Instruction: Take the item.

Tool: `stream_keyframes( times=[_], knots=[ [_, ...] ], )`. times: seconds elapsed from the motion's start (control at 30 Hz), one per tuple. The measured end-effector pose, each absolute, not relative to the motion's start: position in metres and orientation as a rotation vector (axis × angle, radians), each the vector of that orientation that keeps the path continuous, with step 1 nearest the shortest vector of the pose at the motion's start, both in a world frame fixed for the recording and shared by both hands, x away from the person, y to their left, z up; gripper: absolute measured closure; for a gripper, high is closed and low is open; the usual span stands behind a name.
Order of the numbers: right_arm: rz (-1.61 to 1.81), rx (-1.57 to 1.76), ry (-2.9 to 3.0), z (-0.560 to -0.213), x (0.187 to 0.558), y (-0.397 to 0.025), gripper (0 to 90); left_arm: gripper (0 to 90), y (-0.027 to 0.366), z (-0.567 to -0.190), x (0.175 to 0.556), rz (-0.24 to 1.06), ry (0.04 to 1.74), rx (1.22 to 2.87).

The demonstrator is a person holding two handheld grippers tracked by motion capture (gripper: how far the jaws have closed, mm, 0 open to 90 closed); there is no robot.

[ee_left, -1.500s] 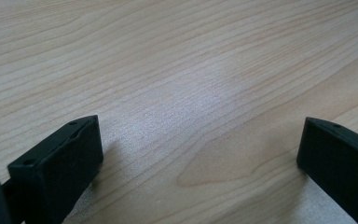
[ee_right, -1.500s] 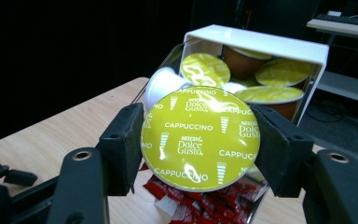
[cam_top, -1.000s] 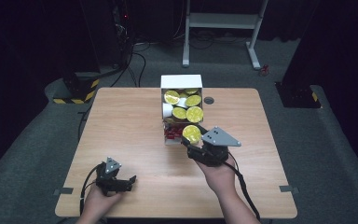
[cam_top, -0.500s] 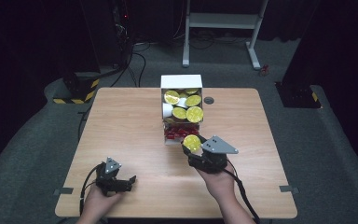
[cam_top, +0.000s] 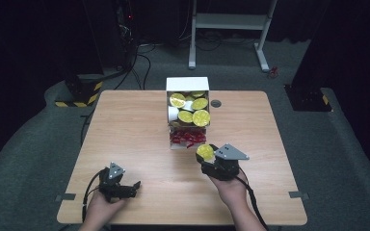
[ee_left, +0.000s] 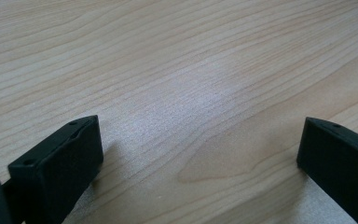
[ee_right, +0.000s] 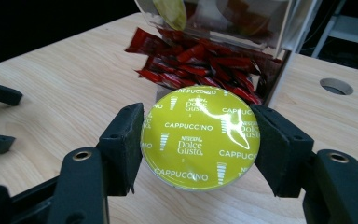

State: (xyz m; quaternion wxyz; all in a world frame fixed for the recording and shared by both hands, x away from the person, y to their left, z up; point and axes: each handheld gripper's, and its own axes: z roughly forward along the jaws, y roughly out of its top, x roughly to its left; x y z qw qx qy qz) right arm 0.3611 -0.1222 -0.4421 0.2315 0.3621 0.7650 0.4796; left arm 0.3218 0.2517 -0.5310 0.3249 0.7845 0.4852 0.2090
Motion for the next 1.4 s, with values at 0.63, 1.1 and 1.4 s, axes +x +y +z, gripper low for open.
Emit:
stream_keyframes(
  times=[0.63, 1.1, 1.4],
  knots=[
    [1.27, 1.122, 2.034, -0.462, 0.371, -0.159, 38.5, 0.5, 0.252, -0.531, 0.322, 0.545, 1.272, 2.055],
    [1.154, 1.271, 1.939, -0.478, 0.383, -0.211, 38.5, 0.3, 0.251, -0.531, 0.323, 0.538, 1.261, 2.063],
    [1.089, 1.341, 1.932, -0.496, 0.394, -0.225, 38.5, 0.4, 0.251, -0.531, 0.322, 0.534, 1.259, 2.064]
  ],
)
